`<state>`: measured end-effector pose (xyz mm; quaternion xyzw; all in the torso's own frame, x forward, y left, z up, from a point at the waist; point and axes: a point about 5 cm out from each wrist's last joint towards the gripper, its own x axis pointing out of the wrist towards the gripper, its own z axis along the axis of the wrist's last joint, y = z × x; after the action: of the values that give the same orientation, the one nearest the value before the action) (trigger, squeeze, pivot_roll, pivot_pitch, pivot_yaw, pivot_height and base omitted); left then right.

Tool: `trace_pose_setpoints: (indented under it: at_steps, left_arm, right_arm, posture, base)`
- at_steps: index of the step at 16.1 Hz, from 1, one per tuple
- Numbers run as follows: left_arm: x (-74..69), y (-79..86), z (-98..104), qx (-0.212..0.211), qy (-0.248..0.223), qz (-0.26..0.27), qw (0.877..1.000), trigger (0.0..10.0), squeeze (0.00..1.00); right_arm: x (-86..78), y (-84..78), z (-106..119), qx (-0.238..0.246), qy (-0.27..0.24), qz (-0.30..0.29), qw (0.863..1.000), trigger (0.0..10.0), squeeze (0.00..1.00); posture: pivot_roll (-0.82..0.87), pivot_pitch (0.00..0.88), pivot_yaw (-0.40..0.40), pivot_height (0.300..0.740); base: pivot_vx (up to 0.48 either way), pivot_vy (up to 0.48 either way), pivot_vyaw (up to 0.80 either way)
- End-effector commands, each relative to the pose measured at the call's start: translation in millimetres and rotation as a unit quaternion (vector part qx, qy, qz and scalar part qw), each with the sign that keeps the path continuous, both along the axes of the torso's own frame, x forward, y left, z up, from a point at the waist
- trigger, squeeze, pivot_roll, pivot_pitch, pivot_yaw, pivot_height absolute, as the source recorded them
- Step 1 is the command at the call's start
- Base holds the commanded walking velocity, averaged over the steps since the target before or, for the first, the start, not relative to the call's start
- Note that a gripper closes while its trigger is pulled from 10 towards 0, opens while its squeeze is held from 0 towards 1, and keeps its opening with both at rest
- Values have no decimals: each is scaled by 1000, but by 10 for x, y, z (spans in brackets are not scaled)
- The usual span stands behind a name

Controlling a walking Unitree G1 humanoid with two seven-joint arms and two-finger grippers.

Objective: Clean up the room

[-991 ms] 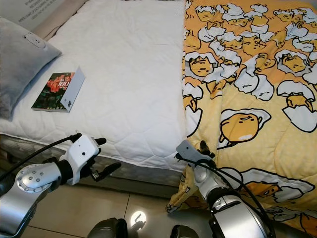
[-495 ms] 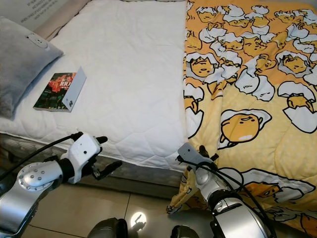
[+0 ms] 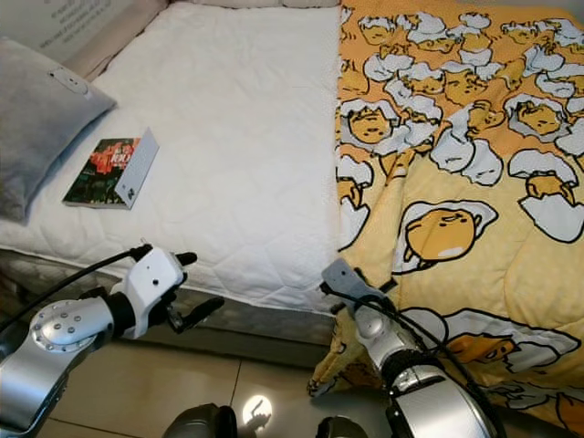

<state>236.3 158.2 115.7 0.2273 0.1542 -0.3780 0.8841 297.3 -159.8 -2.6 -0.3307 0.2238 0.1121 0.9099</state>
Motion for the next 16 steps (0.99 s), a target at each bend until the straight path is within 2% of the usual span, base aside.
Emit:
trace_pose_setpoints:
  at_steps: [1,3,4,7,10,11,12,13,14,16]
  left_arm:
    - [7,50,-10,4,3,6,1000,10000,0]
    - [9,64,-17,3,2,7,1000,10000,0]
    - [2,80,-32,3,4,7,1000,10000,0]
    - [1,55,-68,4,7,3,1000,10000,0]
    - [20,37,-60,2,6,-1,1000,10000,0]
    - [21,42,-62,2,5,-1,1000,10000,0]
    - [21,50,-66,3,5,-3,1000,10000,0]
    - [19,50,-71,5,6,-4,1000,10000,0]
    - [18,47,-80,7,7,-6,1000,10000,0]
    - [21,43,-95,9,8,-8,1000,10000,0]
  right_arm:
    - [2,79,19,40,-3,17,999,0,0]
    - [-7,137,25,73,3,36,997,0,0]
    - [-58,225,-12,109,28,62,992,0,0]
    - [-153,430,-12,171,43,141,974,0,0]
    - [-191,475,-30,163,47,159,973,510,0]
    - [-197,481,-30,168,48,159,972,5373,0]
    - [-209,489,-37,170,51,162,971,7020,0]
    - [-240,495,-73,175,71,165,968,10000,0]
    - [-274,509,-107,212,98,157,960,10000,1000]
    - [-299,518,-122,221,105,157,957,10000,1000]
  posture:
    - [222,33,51,740]
    - [206,19,57,740]
    - [187,8,64,740]
    - [179,7,70,740]
    - [181,6,72,740]
    - [181,6,73,740]
    - [180,5,76,740]
    - [181,4,78,740]
    - [183,1,79,740]
    - [180,0,79,740]
  base:
    - [0,0,0]
    - [0,0,0]
    - [0,0,0]
    - [0,0,0]
    - [0,0,0]
    - [0,0,0]
    - [0,0,0]
    - [0,0,0]
    - [0,0,0]
    - [0,0,0]
